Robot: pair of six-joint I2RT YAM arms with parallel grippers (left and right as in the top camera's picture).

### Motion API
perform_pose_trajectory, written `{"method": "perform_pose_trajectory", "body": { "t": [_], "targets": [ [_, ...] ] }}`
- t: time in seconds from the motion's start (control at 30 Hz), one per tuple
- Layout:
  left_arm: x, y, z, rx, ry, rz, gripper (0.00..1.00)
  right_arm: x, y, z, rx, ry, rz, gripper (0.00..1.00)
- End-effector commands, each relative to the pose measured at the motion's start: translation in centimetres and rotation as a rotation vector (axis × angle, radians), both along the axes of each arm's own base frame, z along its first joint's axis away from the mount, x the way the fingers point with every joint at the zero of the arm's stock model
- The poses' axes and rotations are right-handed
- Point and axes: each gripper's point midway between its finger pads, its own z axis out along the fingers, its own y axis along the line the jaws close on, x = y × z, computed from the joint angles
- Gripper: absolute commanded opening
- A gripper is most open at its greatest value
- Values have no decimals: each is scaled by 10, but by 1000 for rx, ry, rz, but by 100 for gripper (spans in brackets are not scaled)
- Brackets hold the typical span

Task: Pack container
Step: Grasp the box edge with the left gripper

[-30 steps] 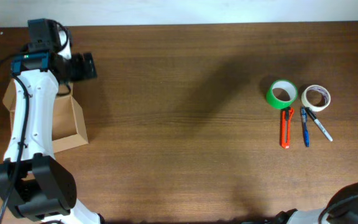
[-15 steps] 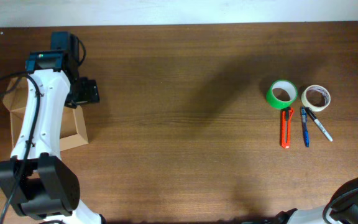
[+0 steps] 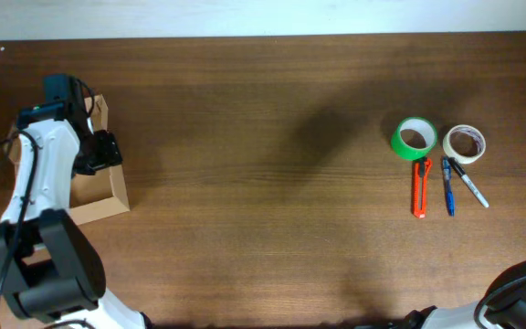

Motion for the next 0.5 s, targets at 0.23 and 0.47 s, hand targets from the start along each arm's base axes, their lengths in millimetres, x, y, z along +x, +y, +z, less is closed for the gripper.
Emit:
{"method": "perform_pose_trajectory", "body": {
  "t": [0.23,0.47],
  "targets": [
    [3,-17,-46,-97,74,-61,29,6,-3,7,-12,-26,-3,99],
    [15,-39,-45,-148,46,-43,2,7,-4,8,-15,-30,-3,99]
  ]
}}
